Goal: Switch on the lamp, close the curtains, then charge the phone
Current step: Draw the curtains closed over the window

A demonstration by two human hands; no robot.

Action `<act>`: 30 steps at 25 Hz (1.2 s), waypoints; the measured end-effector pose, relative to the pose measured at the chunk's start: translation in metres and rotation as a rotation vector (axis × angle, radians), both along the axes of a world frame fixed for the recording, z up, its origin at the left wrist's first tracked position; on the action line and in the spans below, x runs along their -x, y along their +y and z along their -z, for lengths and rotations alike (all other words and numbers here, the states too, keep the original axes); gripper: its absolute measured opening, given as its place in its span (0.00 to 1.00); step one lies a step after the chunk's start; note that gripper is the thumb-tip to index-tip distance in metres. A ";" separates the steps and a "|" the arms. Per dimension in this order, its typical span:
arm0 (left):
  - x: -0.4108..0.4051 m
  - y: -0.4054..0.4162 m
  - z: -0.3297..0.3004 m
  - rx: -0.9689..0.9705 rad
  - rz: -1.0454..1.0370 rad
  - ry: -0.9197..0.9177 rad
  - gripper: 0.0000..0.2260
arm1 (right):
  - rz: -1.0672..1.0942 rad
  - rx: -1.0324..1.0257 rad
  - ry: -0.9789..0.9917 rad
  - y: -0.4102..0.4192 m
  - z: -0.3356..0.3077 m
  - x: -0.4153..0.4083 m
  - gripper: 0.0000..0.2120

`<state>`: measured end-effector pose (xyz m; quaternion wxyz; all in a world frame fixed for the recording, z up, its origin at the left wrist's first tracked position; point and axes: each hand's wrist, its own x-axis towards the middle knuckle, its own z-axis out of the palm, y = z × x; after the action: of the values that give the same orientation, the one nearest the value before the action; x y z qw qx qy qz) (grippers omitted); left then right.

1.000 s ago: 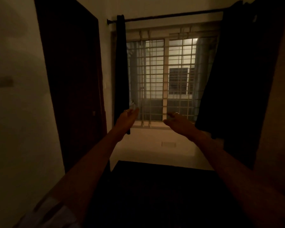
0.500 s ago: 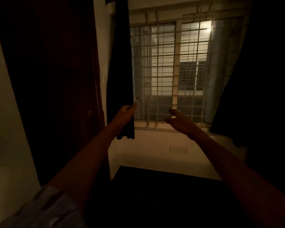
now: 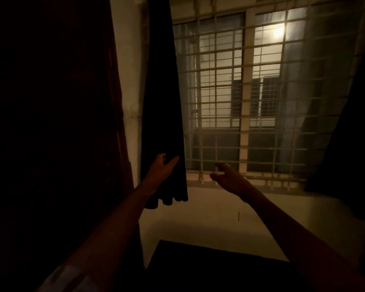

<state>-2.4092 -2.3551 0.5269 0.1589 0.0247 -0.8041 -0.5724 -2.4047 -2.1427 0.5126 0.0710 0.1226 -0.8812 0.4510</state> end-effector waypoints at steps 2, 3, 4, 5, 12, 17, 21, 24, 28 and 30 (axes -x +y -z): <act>0.043 -0.006 0.001 0.026 -0.009 0.009 0.30 | -0.012 0.032 -0.007 -0.004 -0.002 0.048 0.26; 0.066 -0.008 0.000 0.036 -0.012 0.015 0.30 | -0.030 0.045 -0.008 -0.005 -0.004 0.072 0.26; 0.091 -0.010 -0.004 0.042 -0.015 0.025 0.30 | -0.053 0.056 -0.010 -0.004 -0.008 0.099 0.26; 0.114 -0.012 -0.009 0.051 -0.022 0.035 0.30 | -0.077 0.065 -0.014 -0.004 -0.013 0.125 0.25; 0.270 -0.025 -0.034 0.203 -0.132 0.118 0.26 | -0.138 0.032 0.065 -0.017 -0.041 0.305 0.24; 0.367 -0.051 -0.029 0.298 -0.153 0.134 0.27 | -0.199 -0.005 0.043 -0.052 -0.038 0.404 0.25; 0.448 -0.083 -0.036 0.307 -0.203 0.224 0.33 | -0.205 0.058 0.145 -0.089 -0.037 0.483 0.29; 0.509 -0.109 -0.051 0.321 -0.245 0.297 0.37 | -0.156 0.111 0.219 -0.117 -0.051 0.538 0.32; 0.591 -0.150 -0.080 0.406 -0.305 0.419 0.38 | -0.136 0.166 0.215 -0.161 -0.082 0.614 0.35; 0.622 -0.164 -0.087 0.455 -0.303 0.459 0.34 | -0.170 0.284 0.189 -0.188 -0.090 0.648 0.38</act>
<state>-3.0311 -2.5192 0.6135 0.4200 -0.0214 -0.8415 -0.3392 -3.0527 -2.3304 0.6023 0.1319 0.2272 -0.7846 0.5616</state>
